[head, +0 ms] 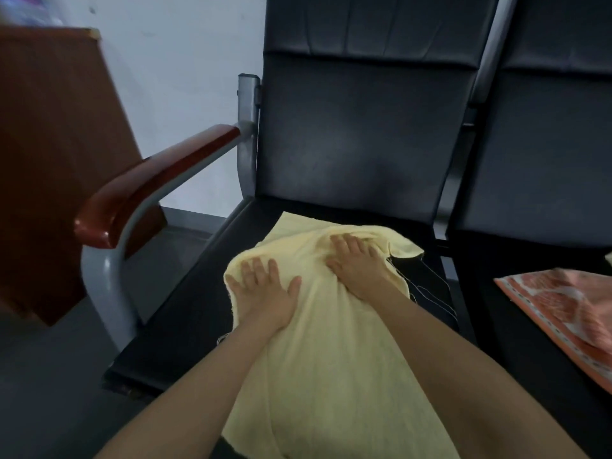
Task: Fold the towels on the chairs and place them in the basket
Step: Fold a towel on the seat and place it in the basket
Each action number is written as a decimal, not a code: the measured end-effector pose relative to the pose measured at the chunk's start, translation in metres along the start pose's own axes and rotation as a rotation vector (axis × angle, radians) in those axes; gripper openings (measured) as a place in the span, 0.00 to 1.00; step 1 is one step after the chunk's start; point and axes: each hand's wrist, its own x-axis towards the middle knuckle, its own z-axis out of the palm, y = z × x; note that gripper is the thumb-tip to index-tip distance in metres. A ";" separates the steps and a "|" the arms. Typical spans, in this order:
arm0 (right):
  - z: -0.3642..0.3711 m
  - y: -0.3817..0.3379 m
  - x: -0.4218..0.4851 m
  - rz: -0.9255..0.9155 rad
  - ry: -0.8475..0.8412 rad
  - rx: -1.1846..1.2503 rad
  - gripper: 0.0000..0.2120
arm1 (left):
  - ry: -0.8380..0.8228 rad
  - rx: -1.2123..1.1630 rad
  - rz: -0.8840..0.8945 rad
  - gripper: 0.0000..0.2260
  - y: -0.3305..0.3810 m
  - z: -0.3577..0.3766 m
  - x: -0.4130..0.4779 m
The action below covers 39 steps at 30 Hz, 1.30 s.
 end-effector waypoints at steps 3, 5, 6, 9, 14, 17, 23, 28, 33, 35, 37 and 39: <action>-0.002 -0.012 -0.010 -0.046 0.210 -0.007 0.24 | 0.133 -0.127 0.027 0.28 0.004 0.003 0.028; -0.002 -0.018 -0.032 -0.092 0.257 0.070 0.17 | 0.328 -0.334 0.066 0.21 0.002 0.002 0.037; -0.003 -0.020 -0.047 -0.086 0.246 0.085 0.15 | 0.430 -0.431 0.096 0.16 0.000 0.001 0.038; -0.011 -0.018 -0.087 0.031 0.045 0.089 0.18 | 0.449 -0.446 0.220 0.06 -0.003 -0.005 0.029; -0.032 -0.014 -0.132 0.046 -0.254 0.279 0.27 | -0.163 -0.542 0.216 0.23 -0.004 -0.045 -0.012; -0.040 -0.012 -0.154 0.017 -0.322 0.249 0.29 | -0.171 -0.379 0.254 0.25 -0.010 -0.058 -0.056; -0.038 -0.026 -0.200 0.076 -0.269 0.149 0.24 | -0.130 -0.196 -0.017 0.33 -0.033 -0.036 -0.133; -0.022 -0.020 -0.220 0.053 -0.335 0.241 0.30 | -0.060 -0.246 -0.009 0.12 -0.050 -0.028 -0.140; -0.011 -0.012 -0.222 0.039 -0.311 0.266 0.30 | -0.113 -0.899 -0.209 0.08 -0.068 -0.048 -0.127; -0.011 -0.005 -0.218 0.053 -0.293 0.259 0.30 | -0.129 -1.396 -0.446 0.08 -0.088 -0.053 -0.119; -0.011 0.004 -0.213 0.081 -0.268 0.255 0.29 | -0.077 -1.575 -0.631 0.09 -0.105 -0.051 -0.111; -0.010 0.010 -0.209 0.096 -0.257 0.259 0.29 | -0.015 -1.305 -0.607 0.18 -0.108 -0.047 -0.114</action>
